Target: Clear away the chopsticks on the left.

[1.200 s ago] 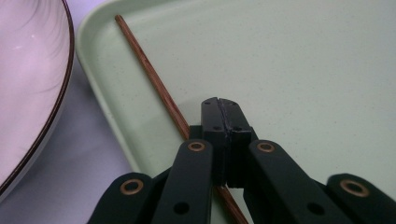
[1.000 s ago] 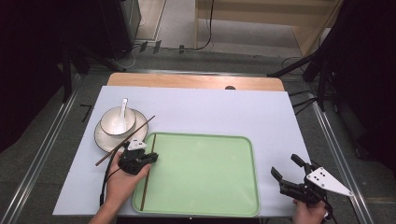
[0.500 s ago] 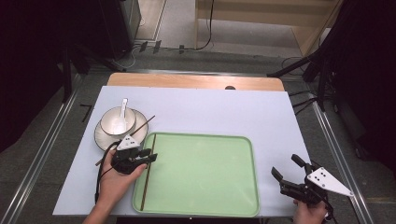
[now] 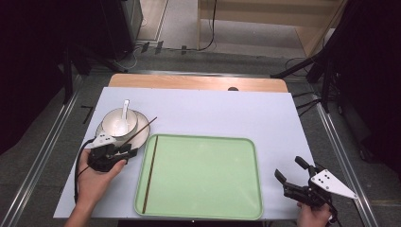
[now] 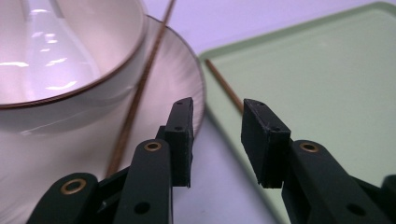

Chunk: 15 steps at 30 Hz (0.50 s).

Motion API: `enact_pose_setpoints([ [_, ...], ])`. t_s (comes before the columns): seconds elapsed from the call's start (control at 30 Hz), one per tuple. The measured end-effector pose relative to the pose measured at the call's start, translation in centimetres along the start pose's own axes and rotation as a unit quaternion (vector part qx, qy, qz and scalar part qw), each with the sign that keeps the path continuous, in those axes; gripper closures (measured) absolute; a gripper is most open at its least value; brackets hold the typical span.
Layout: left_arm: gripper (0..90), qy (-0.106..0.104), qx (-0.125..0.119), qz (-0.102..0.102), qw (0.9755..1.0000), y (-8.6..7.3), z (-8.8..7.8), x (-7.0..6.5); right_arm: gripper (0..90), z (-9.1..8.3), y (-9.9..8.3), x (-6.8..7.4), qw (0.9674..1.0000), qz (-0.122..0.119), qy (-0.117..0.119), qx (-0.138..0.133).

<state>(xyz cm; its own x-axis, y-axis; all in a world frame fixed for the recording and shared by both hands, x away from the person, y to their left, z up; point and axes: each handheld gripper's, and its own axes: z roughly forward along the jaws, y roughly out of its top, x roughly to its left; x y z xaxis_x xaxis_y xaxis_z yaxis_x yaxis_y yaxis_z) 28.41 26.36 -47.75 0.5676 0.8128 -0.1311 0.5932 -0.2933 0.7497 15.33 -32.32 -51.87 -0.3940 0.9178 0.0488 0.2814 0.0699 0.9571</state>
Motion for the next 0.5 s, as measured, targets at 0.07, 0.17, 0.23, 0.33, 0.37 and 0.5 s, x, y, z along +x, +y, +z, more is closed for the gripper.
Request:
enact_pose_setpoints([
  [0.07,65.5,0.008,-0.001,-0.005,1.0000,-0.1,-0.4,0.6,13.0,0.0,0.0,0.0,1.0000,0.001,0.000,0.000],
  [0.17,65.8,0.031,0.002,-0.005,0.9995,-0.3,-0.7,1.4,13.0,0.0,0.0,0.0,1.0000,0.001,0.000,0.000],
  [0.23,66.1,0.046,0.007,0.000,0.9989,-0.4,-0.7,1.7,13.0,0.0,0.0,0.0,1.0000,0.000,0.001,0.001],
  [0.33,68.1,0.061,0.014,0.004,0.9980,-0.5,-0.4,2.0,13.0,0.1,0.0,0.1,1.0000,0.001,0.002,0.001],
  [0.37,68.2,0.066,0.017,0.006,0.9977,-0.6,-0.3,2.1,13.0,0.1,0.0,0.1,1.0000,0.001,0.002,0.001],
  [0.5,69.8,0.077,0.028,0.013,0.9966,-0.7,0.4,2.2,13.0,0.1,0.0,0.1,1.0000,0.000,0.002,0.001],
])
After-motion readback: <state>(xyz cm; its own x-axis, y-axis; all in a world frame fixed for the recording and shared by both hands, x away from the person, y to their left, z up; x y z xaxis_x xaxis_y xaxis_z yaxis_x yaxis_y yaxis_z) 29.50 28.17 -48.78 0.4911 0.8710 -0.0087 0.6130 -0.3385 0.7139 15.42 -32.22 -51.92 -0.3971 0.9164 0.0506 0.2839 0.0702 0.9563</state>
